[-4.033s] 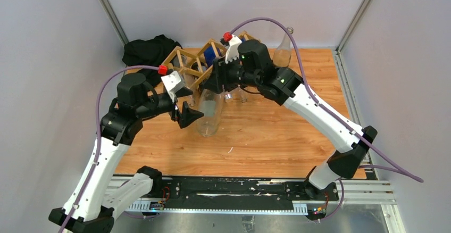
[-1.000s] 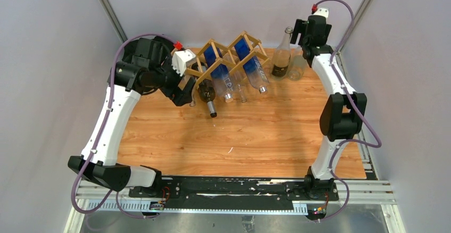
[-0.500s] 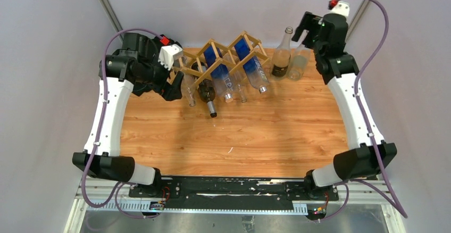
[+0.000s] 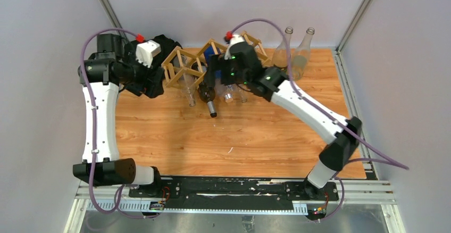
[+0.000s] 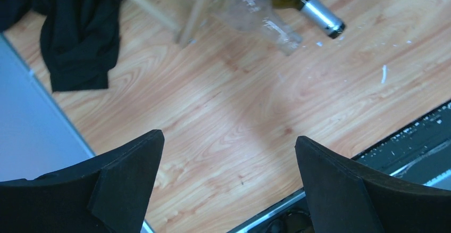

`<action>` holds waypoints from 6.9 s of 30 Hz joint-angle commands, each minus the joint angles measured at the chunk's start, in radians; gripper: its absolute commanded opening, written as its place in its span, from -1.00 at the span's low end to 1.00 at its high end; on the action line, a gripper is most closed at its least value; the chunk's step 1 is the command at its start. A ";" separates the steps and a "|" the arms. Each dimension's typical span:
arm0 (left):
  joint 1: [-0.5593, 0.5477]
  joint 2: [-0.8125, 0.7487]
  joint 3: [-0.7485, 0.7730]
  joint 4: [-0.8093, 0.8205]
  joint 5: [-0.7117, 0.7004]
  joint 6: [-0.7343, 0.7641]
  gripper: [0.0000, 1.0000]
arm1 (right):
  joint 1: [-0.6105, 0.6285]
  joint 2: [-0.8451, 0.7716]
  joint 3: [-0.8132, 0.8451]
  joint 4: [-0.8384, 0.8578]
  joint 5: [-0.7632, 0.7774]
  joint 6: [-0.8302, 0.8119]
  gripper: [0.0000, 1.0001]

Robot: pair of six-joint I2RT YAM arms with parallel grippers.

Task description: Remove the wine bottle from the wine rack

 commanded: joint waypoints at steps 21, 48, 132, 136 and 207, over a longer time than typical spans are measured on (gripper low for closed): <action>0.171 -0.077 -0.178 -0.016 0.183 0.216 1.00 | 0.120 0.601 0.395 -0.070 -0.110 0.100 0.96; 0.170 -0.119 -0.165 -0.016 0.308 0.194 0.98 | 0.116 0.702 0.408 0.057 -0.092 0.146 0.06; -0.110 -0.494 -0.703 0.039 0.299 1.157 0.95 | 0.314 0.053 -0.104 0.127 -0.657 0.095 -1.00; -0.111 -0.497 -0.718 0.039 0.290 1.158 0.78 | 0.322 0.059 -0.092 0.115 -0.655 0.085 -1.00; -0.113 -0.305 -0.454 0.100 0.552 0.058 1.00 | 0.209 -0.307 -0.302 0.324 -0.274 -0.149 -1.00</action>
